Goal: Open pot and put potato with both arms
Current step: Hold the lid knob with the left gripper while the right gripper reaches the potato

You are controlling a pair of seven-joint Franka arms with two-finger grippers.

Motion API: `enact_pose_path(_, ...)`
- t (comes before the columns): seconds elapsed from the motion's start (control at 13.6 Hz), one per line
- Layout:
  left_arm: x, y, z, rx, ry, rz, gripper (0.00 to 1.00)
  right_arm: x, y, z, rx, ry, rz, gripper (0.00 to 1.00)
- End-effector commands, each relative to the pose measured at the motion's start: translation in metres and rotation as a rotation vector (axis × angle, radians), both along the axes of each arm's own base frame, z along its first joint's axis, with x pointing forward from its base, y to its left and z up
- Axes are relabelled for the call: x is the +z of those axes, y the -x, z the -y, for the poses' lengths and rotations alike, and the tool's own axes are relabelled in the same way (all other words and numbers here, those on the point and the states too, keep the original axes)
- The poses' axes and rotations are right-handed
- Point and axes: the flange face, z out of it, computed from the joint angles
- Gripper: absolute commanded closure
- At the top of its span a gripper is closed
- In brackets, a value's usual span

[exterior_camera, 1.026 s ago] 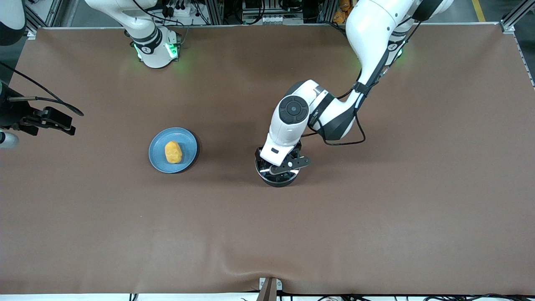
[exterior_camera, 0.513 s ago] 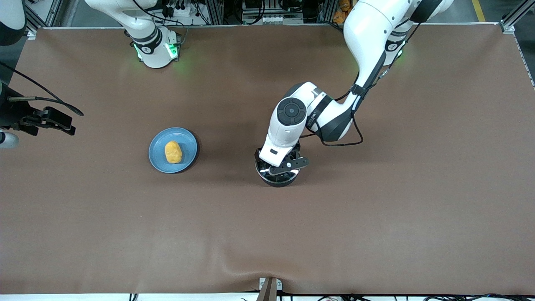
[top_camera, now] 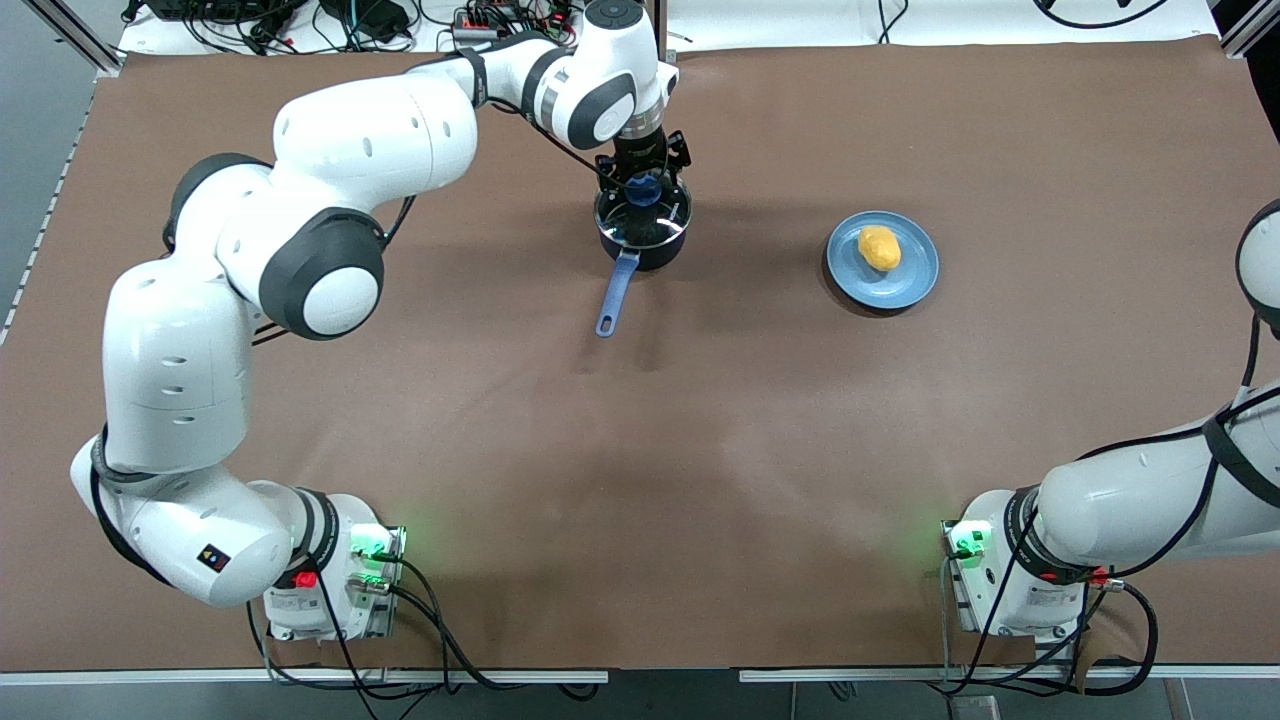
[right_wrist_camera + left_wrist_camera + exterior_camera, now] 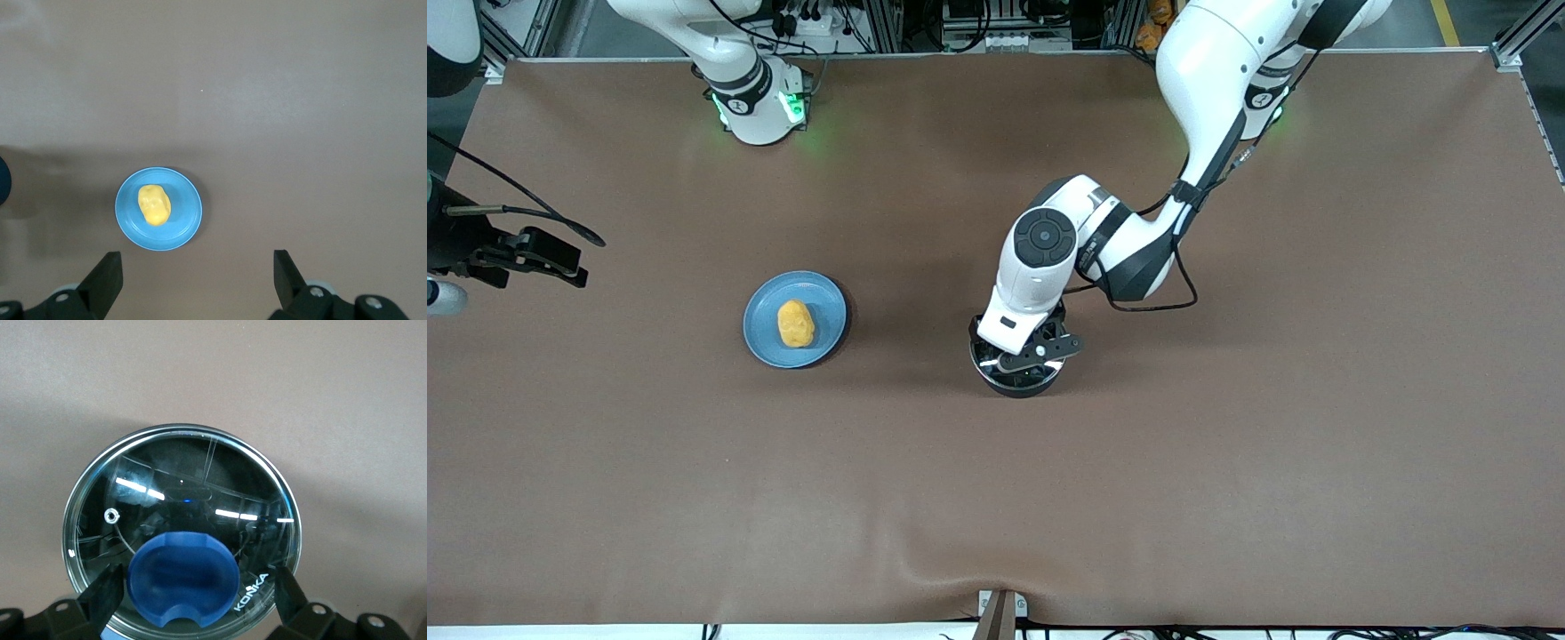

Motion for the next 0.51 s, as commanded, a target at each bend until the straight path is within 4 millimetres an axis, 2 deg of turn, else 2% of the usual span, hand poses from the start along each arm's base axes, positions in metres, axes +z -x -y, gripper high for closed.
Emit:
enact_pose_path(0.0, -0.001, -0.001, 0.002, 0.003, -0.023, 0.017, 0.06, -0.023, -0.005, -0.005, -0.005, -0.013, 0.006, 0.00)
enact_pose_path(0.15, -0.001, -0.002, 0.001, 0.005, -0.023, 0.017, 0.09, -0.050, -0.009, -0.014, -0.010, -0.039, 0.019, 0.00)
enact_pose_path(0.29, -0.002, -0.002, 0.000, 0.006, -0.026, 0.014, 0.10, -0.069, -0.011, -0.025, -0.044, -0.049, 0.018, 0.00)
enact_pose_path(0.44, -0.004, 0.000, 0.000, 0.004, -0.038, 0.002, 0.14, -0.109, -0.007, -0.045, -0.015, -0.049, 0.014, 0.00)
